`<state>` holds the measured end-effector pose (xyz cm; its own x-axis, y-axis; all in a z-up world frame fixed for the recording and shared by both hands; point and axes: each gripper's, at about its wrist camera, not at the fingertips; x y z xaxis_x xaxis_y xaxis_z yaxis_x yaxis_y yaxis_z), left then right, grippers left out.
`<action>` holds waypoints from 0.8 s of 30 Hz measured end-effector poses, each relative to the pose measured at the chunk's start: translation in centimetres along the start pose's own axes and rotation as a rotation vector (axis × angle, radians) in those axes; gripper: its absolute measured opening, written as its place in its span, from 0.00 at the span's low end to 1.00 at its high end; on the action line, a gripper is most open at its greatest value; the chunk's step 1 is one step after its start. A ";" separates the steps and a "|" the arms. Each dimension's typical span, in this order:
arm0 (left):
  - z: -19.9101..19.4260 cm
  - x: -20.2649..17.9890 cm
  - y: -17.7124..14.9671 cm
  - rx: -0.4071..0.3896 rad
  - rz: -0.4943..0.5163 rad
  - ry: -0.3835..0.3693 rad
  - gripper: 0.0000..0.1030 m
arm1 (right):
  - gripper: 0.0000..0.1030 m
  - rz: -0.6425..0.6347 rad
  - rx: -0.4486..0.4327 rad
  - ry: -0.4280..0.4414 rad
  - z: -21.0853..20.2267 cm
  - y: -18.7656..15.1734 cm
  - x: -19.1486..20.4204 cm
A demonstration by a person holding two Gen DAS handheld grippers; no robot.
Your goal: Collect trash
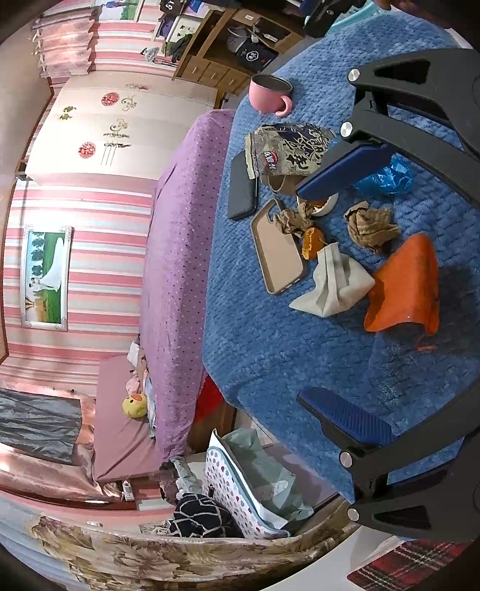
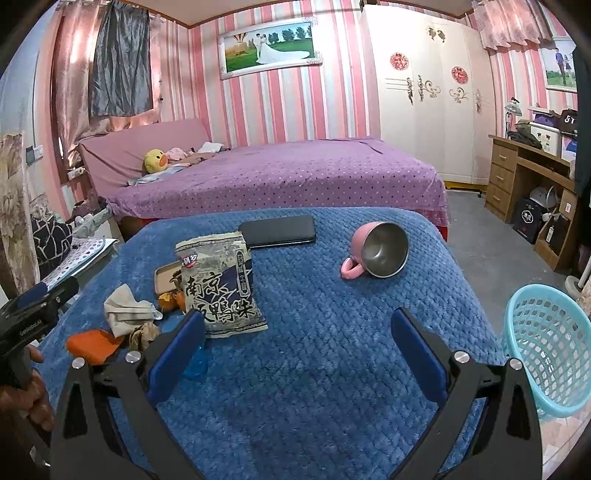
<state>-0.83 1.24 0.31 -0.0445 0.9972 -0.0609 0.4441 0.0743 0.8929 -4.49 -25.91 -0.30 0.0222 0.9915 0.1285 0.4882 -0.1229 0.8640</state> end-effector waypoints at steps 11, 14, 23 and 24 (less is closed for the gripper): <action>0.0 0.2 0.3 0.002 -0.008 0.007 0.95 | 0.96 -0.008 0.008 0.006 0.1 -0.2 0.3; 0.0 0.2 0.3 -0.002 -0.010 0.018 0.95 | 0.96 -0.007 0.007 0.006 0.1 -0.1 0.3; 0.1 0.4 0.0 0.009 0.029 0.006 0.95 | 0.96 -0.012 0.005 0.008 0.1 -0.1 0.3; 0.1 0.5 0.0 0.009 0.028 0.002 0.95 | 0.96 -0.012 0.004 0.007 0.0 -0.1 0.4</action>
Point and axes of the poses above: each gripper's, at about its wrist camera, not at the fingertips, and z roughly the way its jaws point, x to its left, y to its top, and after that the axes turned 1 degree about -x, right-handed
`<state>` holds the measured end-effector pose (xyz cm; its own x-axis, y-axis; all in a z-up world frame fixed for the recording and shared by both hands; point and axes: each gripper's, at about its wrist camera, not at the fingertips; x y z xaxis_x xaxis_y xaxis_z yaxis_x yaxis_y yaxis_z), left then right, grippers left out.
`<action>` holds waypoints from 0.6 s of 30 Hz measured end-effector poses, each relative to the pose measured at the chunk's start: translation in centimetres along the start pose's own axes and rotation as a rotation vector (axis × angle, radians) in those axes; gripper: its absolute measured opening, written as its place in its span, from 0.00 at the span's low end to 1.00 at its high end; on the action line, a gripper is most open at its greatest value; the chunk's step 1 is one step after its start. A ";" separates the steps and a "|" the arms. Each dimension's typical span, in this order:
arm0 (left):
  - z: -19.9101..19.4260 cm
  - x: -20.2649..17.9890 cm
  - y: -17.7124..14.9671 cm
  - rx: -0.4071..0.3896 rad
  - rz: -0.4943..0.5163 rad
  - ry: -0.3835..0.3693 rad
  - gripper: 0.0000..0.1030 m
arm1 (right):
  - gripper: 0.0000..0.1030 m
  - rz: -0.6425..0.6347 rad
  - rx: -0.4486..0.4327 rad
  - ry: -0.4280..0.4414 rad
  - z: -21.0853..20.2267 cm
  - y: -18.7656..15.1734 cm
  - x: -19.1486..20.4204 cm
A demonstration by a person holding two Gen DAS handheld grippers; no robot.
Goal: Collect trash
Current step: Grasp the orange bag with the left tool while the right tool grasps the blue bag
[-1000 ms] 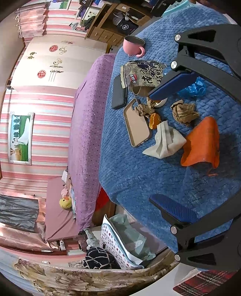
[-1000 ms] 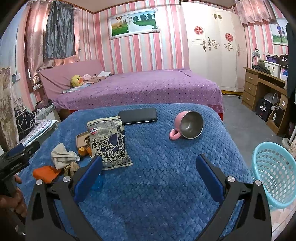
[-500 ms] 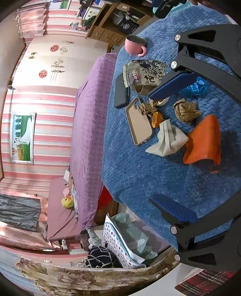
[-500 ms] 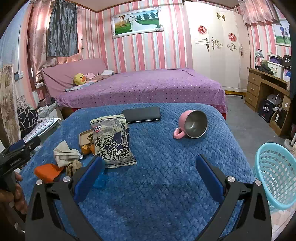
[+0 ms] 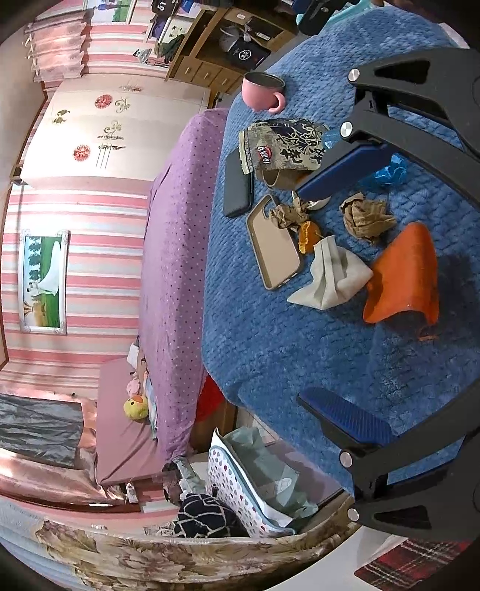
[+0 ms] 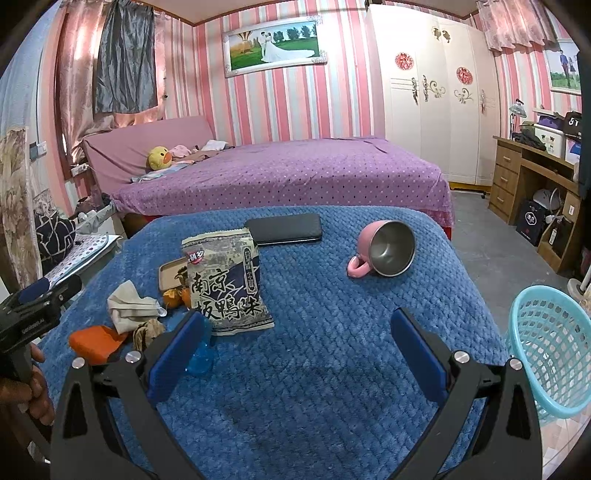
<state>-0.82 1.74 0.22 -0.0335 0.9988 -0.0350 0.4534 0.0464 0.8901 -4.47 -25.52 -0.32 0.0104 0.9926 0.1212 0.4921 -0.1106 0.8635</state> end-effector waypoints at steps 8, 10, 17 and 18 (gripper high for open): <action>0.0 1.3 -0.8 0.037 0.011 -0.021 0.95 | 0.96 -0.008 -0.003 0.007 0.3 0.0 0.6; 0.2 1.5 -1.1 0.051 0.024 -0.027 0.95 | 0.96 -0.010 -0.005 0.012 0.3 0.1 0.8; 1.8 1.5 -2.9 0.152 0.080 -0.041 0.95 | 0.96 -0.024 0.007 0.028 0.9 -0.2 2.1; 2.1 1.4 -3.3 0.174 0.090 -0.049 0.95 | 0.96 -0.029 0.012 0.030 1.0 -0.3 2.3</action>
Point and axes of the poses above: each gripper's, at about its wrist camera, not at the fingertips, and z roughly the way its jaws point, x to its left, y to its top, and after that the axes turned 1 degree about -x, right-handed
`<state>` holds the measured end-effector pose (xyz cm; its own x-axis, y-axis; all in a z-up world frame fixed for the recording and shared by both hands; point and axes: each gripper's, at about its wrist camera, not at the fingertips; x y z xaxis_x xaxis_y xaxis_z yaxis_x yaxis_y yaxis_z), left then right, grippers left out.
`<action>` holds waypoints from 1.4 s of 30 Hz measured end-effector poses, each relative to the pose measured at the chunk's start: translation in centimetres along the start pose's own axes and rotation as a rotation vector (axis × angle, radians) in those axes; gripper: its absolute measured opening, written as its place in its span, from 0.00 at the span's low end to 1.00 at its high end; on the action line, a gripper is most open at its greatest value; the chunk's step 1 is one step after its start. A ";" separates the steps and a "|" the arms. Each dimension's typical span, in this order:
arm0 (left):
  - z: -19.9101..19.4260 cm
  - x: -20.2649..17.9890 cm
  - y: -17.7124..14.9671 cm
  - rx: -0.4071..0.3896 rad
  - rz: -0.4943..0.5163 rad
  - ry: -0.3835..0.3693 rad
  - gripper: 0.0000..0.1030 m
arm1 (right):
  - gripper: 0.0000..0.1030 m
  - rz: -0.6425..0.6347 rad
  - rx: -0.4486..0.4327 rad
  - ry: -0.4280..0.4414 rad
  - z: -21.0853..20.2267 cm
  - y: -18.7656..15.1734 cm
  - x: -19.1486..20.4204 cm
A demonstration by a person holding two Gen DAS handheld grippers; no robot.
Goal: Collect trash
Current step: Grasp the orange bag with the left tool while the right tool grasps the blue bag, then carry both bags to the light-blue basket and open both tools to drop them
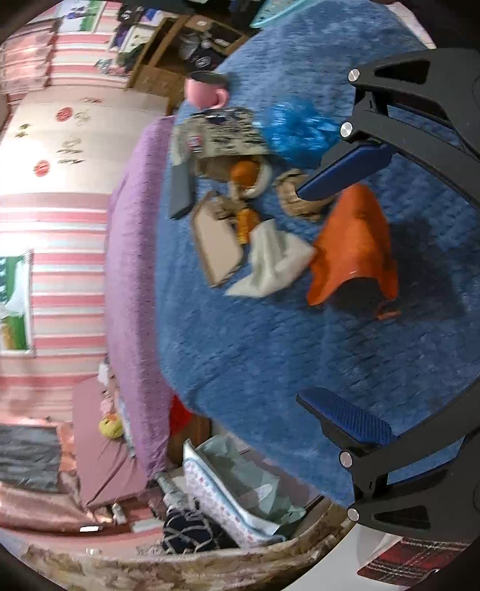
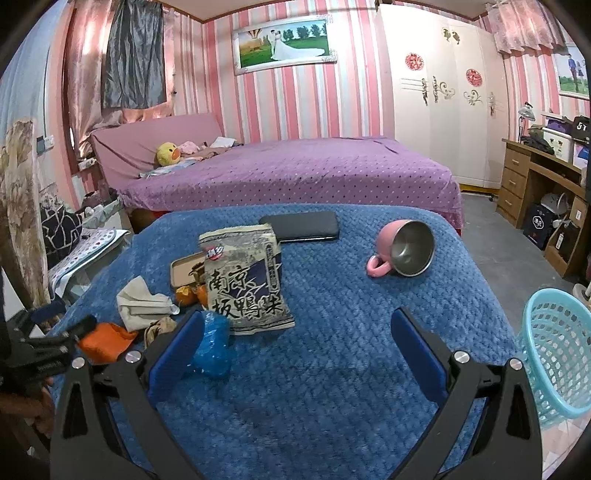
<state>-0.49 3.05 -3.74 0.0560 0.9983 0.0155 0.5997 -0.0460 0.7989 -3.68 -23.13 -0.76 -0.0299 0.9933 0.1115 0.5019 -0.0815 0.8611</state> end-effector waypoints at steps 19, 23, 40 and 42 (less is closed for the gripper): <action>3.3 -1.3 -2.4 0.205 0.028 -0.136 0.26 | 0.96 -0.030 0.123 0.060 4.0 -2.1 3.6; 2.2 0.1 -1.7 0.159 -0.032 -0.143 0.06 | 0.96 -0.031 0.184 0.091 6.0 -3.2 4.6; -2.1 1.1 1.3 -0.077 -0.088 -0.091 0.04 | 0.15 -0.131 0.148 0.238 4.2 -3.6 7.9; -2.7 0.2 1.7 -0.095 -0.081 -0.103 0.04 | 0.15 -0.142 0.107 0.253 2.4 -3.0 7.2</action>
Point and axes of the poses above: each gripper's, at about its wrist camera, not at the fingertips, and z roughly the way its jaws point, x to its left, y to its top, and after that the axes turned 1 degree about -x, right-handed
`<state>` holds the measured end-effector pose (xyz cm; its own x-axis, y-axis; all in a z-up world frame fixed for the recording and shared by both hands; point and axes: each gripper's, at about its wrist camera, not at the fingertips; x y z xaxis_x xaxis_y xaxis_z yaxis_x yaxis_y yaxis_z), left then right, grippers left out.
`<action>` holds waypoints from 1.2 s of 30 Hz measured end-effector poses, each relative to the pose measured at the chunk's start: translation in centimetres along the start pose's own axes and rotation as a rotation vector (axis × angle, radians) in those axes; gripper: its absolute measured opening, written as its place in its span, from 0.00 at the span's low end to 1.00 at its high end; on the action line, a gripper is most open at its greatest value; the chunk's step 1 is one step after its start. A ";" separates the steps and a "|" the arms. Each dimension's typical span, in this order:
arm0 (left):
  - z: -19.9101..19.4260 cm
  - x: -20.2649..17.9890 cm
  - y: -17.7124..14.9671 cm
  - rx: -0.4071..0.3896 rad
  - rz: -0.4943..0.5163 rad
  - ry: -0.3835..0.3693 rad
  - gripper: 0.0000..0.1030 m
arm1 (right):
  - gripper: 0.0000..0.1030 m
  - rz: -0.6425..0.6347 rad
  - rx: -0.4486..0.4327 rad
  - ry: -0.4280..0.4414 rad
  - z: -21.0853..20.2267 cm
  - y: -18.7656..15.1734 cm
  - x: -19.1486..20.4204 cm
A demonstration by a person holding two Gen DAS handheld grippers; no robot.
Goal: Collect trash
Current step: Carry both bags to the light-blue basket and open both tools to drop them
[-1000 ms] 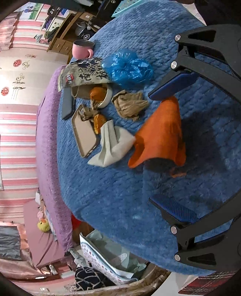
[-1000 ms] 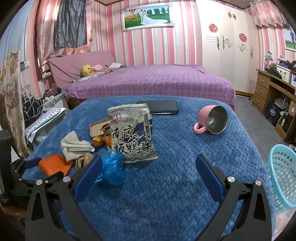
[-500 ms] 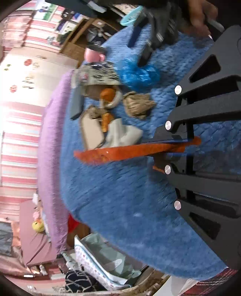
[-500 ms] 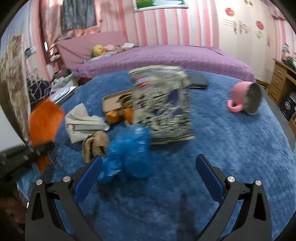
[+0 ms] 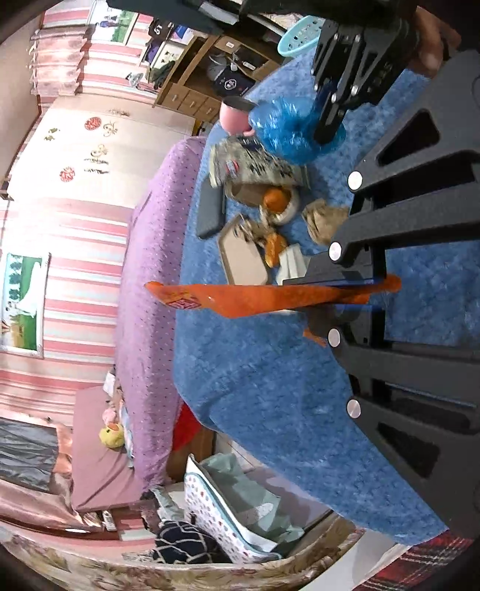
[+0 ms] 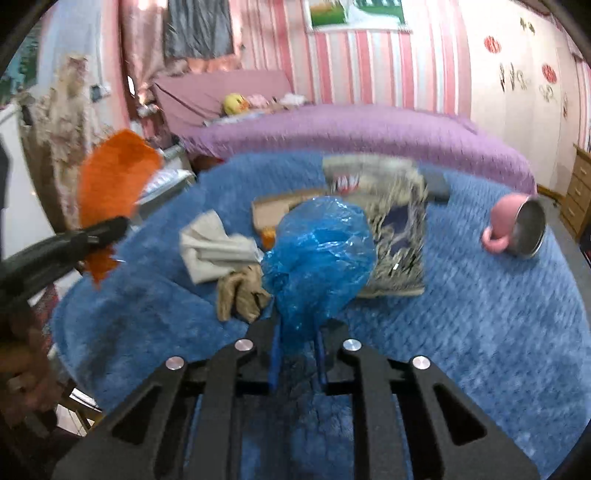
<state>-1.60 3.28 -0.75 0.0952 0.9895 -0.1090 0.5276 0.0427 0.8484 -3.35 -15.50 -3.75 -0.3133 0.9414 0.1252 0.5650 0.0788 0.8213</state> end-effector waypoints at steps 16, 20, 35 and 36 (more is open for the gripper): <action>-0.9 -11.6 1.5 -0.062 0.081 -0.173 0.04 | 0.15 0.085 -0.161 -0.163 -9.4 1.1 -12.1; -0.2 -15.6 1.3 -0.052 0.112 -0.219 0.04 | 0.15 0.133 -0.173 -0.226 -11.4 0.5 -16.1; 1.3 -29.0 0.7 -0.035 0.196 -0.371 0.04 | 0.15 0.247 -0.178 -0.453 -17.7 -3.6 -27.1; 1.3 -29.5 0.7 -0.033 0.199 -0.365 0.04 | 0.15 0.255 -0.179 -0.467 -18.0 -3.7 -27.7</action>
<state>-2.94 -26.06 2.41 0.4889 0.8651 -0.1124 0.4420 -0.1346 0.8868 -10.56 -47.79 -0.25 0.2100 0.9720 0.1058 0.4275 -0.1886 0.8841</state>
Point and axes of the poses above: each gripper's, at about its wrist camera, not at the fingertips, and z roughly the way its jaws point, x to its left, y to its top, and after that the axes turned 1 degree about -x, right-handed
